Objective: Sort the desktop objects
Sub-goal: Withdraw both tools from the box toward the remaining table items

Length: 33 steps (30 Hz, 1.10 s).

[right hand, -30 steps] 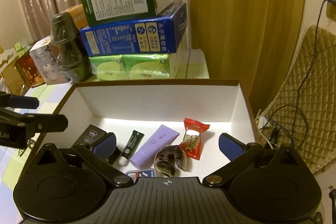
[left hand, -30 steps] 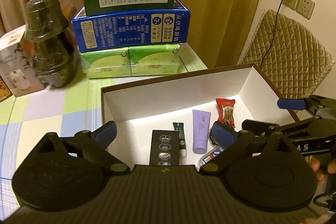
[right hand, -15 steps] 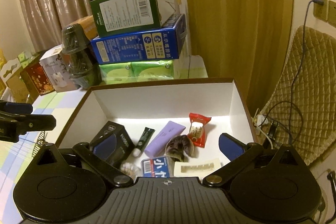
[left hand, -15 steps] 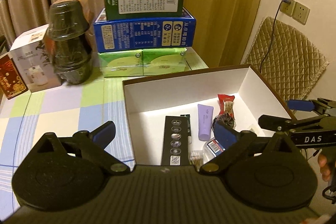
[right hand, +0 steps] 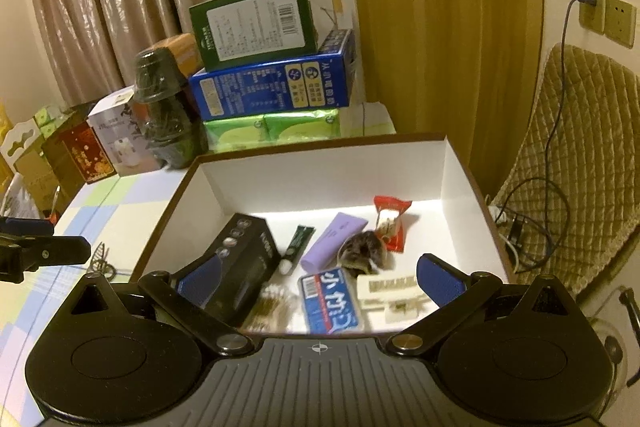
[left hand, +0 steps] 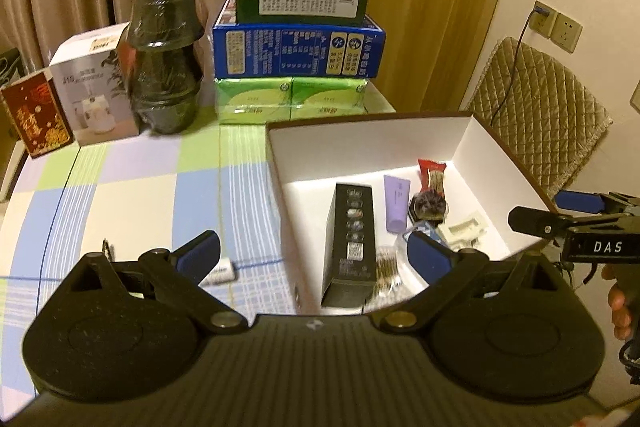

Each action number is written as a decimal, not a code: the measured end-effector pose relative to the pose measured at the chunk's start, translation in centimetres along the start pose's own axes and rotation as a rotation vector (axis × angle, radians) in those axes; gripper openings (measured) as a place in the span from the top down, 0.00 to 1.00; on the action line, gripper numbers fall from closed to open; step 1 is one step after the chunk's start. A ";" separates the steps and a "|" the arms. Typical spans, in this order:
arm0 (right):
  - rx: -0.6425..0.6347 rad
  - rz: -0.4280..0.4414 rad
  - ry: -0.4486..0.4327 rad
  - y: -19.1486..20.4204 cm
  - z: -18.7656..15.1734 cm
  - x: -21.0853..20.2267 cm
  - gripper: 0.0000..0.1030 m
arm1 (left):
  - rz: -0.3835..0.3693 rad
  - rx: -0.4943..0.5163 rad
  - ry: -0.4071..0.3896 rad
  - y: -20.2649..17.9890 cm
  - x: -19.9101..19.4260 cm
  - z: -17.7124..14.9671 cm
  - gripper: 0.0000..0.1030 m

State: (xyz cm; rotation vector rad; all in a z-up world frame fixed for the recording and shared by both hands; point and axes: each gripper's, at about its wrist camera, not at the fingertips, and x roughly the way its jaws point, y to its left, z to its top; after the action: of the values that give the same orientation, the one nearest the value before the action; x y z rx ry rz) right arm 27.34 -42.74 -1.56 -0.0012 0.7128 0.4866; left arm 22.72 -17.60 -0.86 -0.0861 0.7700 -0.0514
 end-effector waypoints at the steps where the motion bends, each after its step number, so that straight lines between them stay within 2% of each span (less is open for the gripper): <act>1: 0.002 -0.001 0.003 0.3 -0.3 -0.2 0.02 | 0.000 -0.001 0.004 0.3 -0.3 -0.3 0.05; 20: 0.007 0.021 0.117 8.6 -6.1 -1.0 0.02 | -0.014 -0.008 0.115 7.4 -3.5 -6.0 0.05; 33: -0.016 0.072 0.191 14.7 -8.7 0.2 0.02 | -0.016 -0.024 0.152 11.8 -4.7 -8.2 0.05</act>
State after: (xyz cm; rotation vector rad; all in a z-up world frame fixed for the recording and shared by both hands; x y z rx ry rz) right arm 15.73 -31.01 -5.97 -0.0378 0.8988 0.5663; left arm 13.80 -5.94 -4.66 -0.1124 0.9223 -0.0642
